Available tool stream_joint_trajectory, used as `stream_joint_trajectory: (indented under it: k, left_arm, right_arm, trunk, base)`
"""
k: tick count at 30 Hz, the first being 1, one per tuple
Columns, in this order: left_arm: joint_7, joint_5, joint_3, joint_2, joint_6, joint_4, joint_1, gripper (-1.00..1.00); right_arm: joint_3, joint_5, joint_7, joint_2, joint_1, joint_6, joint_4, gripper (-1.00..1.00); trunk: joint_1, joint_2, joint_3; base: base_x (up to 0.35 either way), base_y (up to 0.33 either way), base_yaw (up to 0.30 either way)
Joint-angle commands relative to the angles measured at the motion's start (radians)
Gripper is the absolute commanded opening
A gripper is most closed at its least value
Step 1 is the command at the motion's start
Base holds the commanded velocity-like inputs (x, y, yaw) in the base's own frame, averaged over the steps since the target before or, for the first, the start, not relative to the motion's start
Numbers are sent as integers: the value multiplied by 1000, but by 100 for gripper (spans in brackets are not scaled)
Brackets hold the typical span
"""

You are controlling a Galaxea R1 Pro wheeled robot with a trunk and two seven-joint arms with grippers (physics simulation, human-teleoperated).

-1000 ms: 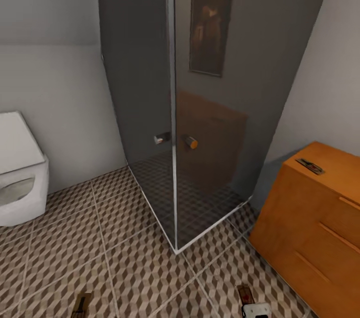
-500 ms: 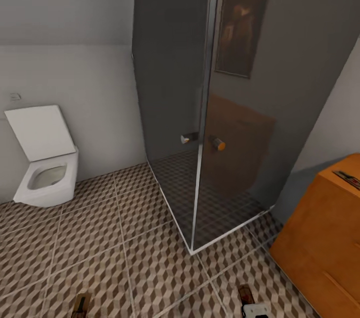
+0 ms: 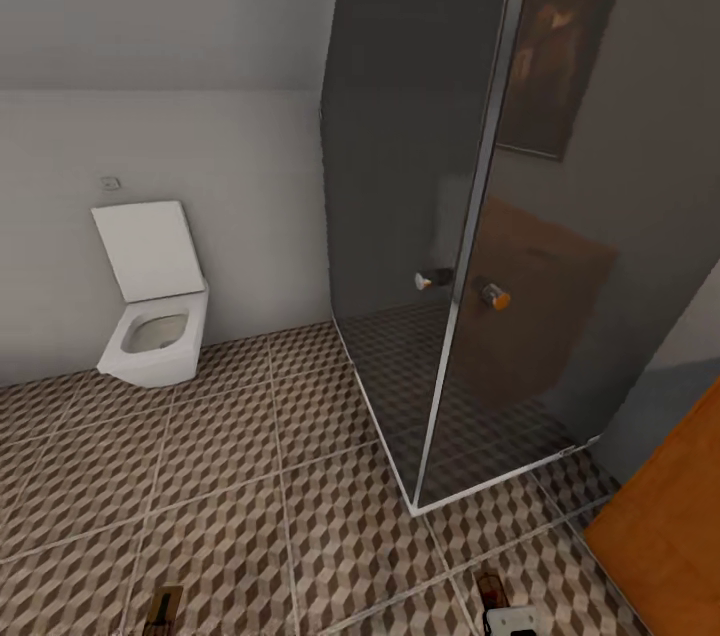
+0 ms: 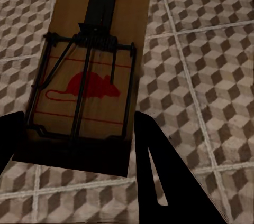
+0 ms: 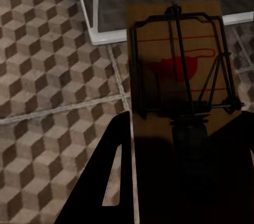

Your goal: Take the four mousetraps from the cabinet in the bathroom and place them on the bathroom floor. Make sure all four end up on the same floor surface, and ensure that at least two of them are either under or directly next to the same bathroom sink.

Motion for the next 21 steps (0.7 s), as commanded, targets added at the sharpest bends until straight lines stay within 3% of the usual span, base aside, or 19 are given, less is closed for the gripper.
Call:
stream_joint_trajectory:
  k: [1, 21]
  left_arm:
    - [6, 0, -8, -1, -2, 2, -1, -100]
    - [6, 0, -8, -1, -2, 2, -1, -100]
  right_arm:
    - [4, 8, -8, 0, 0, 0, 1, -100]
    - [4, 8, -8, 0, 0, 0, 1, -100]
  trunk:
    - [0, 0, -1]
    - [0, 0, -1]
  base:
    - [0, 0, 288]
    - [0, 0, 288]
